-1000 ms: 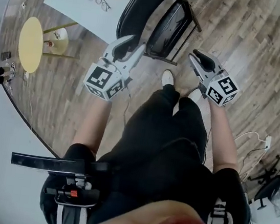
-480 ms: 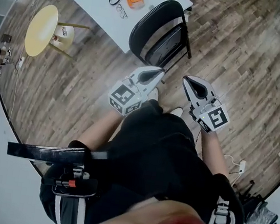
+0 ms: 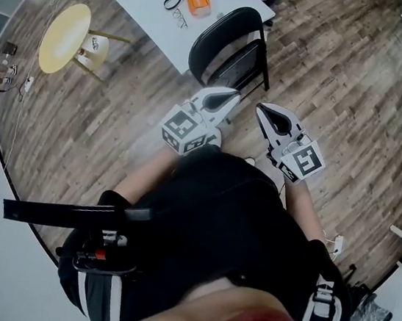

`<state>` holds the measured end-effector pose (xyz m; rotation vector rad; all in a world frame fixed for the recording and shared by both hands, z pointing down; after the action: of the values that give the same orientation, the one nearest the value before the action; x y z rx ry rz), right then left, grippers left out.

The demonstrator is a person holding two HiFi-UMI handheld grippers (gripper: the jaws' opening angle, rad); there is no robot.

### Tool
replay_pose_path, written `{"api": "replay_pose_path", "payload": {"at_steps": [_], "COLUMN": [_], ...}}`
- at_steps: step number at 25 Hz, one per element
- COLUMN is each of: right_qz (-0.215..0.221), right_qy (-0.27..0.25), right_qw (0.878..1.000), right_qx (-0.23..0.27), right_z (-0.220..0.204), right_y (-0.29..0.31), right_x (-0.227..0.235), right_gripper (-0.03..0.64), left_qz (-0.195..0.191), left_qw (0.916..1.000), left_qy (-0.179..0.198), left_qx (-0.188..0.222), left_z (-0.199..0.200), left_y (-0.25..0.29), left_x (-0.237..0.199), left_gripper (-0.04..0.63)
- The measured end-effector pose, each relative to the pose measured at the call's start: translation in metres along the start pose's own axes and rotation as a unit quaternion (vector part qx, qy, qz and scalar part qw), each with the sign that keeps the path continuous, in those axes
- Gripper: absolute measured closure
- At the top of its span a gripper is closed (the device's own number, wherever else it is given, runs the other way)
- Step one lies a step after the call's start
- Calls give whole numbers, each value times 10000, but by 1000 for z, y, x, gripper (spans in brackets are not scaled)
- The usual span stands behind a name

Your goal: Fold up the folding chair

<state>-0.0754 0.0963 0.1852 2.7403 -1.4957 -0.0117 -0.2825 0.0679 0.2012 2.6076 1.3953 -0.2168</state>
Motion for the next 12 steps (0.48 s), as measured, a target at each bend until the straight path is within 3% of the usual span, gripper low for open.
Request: {"api": "replay_pose_path", "payload": {"at_steps": [12], "right_qz": [192], "right_qy": [-40], "right_qw": [9998], "right_qx": [63], "right_z": [5], "right_y": [11], "right_x": [-9], "right_gripper": [608], "left_qz": [30], "left_qw": [10000], "left_qy": [6], "left_qx": [76], "left_z": [6], "left_y": [-7], "left_x": [4], "left_gripper": [591]}}
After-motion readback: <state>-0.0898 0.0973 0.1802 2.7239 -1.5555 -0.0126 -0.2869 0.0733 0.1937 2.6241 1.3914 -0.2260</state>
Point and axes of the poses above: the fingertips, and each gripper's own axes: y forward along the fingers, x to its right, z out of its top, the point moved 10 cm from there along -y, backward along the fingers, and after that the axes turned 3 degrees about -y, right-handed, at the moved point
